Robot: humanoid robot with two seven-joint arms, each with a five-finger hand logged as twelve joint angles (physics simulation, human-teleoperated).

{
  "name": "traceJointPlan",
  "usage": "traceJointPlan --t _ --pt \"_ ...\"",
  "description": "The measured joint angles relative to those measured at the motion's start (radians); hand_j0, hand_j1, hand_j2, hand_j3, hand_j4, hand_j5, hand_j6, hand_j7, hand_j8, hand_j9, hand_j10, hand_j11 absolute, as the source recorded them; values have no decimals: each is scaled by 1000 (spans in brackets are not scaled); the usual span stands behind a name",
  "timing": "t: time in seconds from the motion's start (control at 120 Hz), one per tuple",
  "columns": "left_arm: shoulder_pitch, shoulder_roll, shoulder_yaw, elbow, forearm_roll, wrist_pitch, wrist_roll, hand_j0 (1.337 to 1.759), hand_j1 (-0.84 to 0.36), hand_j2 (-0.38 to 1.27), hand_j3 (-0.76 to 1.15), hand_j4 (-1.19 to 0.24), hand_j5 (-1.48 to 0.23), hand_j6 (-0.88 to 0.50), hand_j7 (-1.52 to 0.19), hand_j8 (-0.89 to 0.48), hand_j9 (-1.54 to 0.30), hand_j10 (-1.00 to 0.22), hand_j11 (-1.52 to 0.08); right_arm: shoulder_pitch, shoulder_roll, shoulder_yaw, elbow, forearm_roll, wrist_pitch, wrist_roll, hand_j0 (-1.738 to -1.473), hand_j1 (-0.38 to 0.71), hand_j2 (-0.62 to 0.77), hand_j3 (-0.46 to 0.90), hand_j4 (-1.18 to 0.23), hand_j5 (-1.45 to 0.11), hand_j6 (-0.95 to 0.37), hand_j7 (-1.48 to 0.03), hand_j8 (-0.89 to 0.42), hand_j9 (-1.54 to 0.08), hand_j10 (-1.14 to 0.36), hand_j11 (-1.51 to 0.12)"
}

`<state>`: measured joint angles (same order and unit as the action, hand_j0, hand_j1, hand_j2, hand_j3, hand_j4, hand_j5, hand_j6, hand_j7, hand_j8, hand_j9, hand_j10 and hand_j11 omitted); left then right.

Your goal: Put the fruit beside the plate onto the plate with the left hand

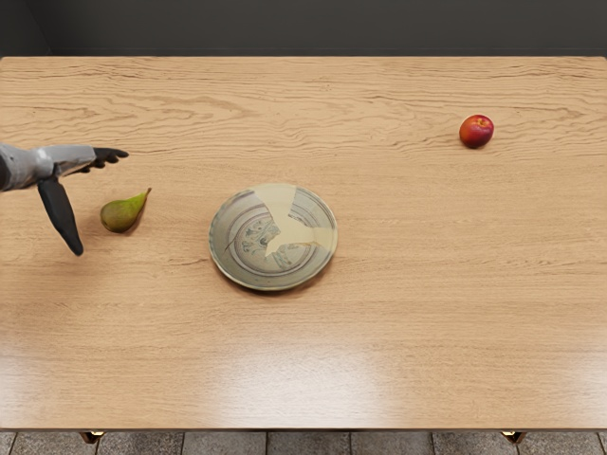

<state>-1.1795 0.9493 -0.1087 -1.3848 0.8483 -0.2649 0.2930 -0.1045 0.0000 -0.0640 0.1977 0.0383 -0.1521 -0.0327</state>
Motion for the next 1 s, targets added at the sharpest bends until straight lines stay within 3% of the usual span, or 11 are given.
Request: traceJointPlan --t 0.217,0.375,0.517,0.7,1.0 --pt "-1 -56 -15 3 1 27 13 1658 349 2 0 -6 -1 -8 -1 -7 0 -5 0 1 0 2 0 1 0 0 -1658 -314 -6 0 -30 -38 -30 -38 -29 -38 -29 -38" --pt "0 -213 -10 39 173 84 179 1658 349 2 0 -6 -1 -7 -1 -7 0 -5 0 1 0 0 0 2 0 0 -1658 -314 -6 0 -30 -38 -30 -38 -30 -38 -29 -38" --pt "5 -251 30 57 303 170 256 1658 349 2 0 -5 -1 -7 -1 -6 0 -5 0 0 0 -1 0 2 0 0 -1658 -314 -6 0 -30 -38 -30 -38 -30 -38 -29 -38" --pt "9 -253 110 65 344 247 286 1658 333 5 0 -19 -19 -20 -18 -20 -18 -18 -18 0 0 -2 -1 2 0 0 -1658 -314 -6 0 -30 -38 -30 -38 -30 -38 -29 -38" --pt "-2 -300 147 72 359 260 308 1658 139 38 0 -182 -231 -184 -230 -184 -230 -182 -230 -3 0 -3 -1 2 0 0 -1658 -314 -6 0 -30 -38 -30 -38 -29 -38 -29 -38"
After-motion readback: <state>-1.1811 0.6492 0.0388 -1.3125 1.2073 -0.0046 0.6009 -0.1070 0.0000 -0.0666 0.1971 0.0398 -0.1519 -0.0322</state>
